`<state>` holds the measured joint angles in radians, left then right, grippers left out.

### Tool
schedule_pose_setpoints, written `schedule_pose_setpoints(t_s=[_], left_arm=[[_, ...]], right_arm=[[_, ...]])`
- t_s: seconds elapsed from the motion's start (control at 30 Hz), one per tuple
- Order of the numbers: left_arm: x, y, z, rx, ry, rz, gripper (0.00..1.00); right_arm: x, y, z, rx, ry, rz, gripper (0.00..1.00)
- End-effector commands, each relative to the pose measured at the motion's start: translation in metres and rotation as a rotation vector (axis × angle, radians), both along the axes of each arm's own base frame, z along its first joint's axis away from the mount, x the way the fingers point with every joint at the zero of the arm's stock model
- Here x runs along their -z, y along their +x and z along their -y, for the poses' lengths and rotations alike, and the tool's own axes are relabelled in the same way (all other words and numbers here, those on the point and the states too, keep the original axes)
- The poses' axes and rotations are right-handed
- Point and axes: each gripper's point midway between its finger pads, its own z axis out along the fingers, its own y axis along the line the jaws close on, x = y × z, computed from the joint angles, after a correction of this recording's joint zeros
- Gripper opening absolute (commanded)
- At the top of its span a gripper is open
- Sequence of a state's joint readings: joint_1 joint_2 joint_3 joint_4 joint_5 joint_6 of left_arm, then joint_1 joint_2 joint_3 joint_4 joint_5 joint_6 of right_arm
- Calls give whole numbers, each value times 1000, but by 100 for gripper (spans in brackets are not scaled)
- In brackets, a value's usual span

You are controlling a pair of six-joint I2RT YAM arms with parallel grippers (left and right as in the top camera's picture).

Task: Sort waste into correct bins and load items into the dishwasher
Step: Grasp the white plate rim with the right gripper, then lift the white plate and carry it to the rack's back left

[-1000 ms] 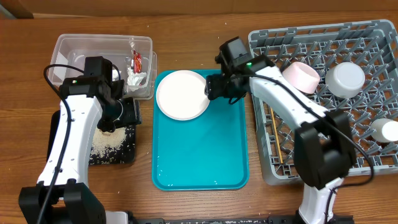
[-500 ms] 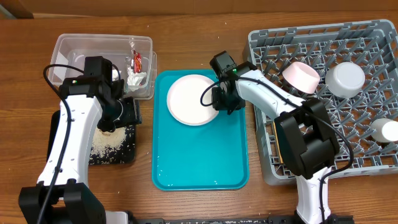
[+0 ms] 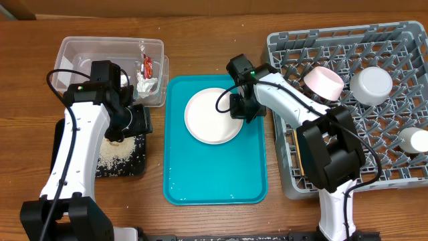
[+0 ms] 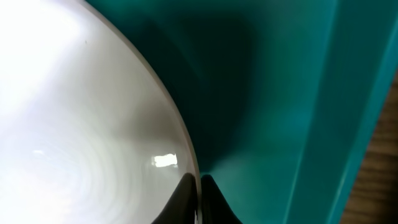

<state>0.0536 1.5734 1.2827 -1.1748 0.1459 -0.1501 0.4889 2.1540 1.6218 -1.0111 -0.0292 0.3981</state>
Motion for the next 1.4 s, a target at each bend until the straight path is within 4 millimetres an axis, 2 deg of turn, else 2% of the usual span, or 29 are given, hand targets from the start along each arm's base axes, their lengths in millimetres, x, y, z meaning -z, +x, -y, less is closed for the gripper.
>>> schedule_pose_setpoints(t_s=[0.0, 0.17, 0.3, 0.33, 0.43, 0.5, 0.53, 0.57, 0.63, 0.67, 0.73, 0.83, 1.23, 1.37], left_arm=[[2, -1, 0, -4, 6, -8, 67], [2, -1, 0, -4, 6, -8, 66], [2, -1, 0, -4, 6, -8, 66], [2, -1, 0, -4, 6, -7, 67], [2, 0, 0, -4, 6, -5, 68], [2, 0, 0, -4, 6, -4, 68], [2, 0, 0, -4, 6, -4, 68], [2, 0, 0, -4, 6, -4, 68], [2, 0, 0, -4, 6, -4, 68], [2, 0, 0, -4, 6, -4, 68], [2, 0, 0, -4, 6, -4, 68], [2, 0, 0, -5, 6, -4, 68], [2, 0, 0, -8, 5, -5, 68], [2, 0, 0, -8, 5, -5, 68]], right_arm=[[-30, 16, 5, -10, 2, 72, 4], [-98, 38, 18, -18, 35, 207, 4], [-164, 59, 55, 56, -21, 392, 4], [-184, 65, 72, 94, -59, 458, 4], [-223, 75, 120, 203, -187, 596, 4], [-249, 78, 164, 306, -324, 684, 4], [-254, 78, 177, 335, -370, 701, 4], [-262, 77, 197, 382, -453, 722, 4], [-270, 74, 220, 436, -557, 741, 4], [-276, 71, 240, 492, -648, 758, 4], [-278, 72, 251, 520, -696, 765, 4], [-271, 74, 255, 528, -705, 758, 4], [-206, 65, 259, 524, -745, 677, 4], [-191, 64, 250, 494, -701, 648, 4]])
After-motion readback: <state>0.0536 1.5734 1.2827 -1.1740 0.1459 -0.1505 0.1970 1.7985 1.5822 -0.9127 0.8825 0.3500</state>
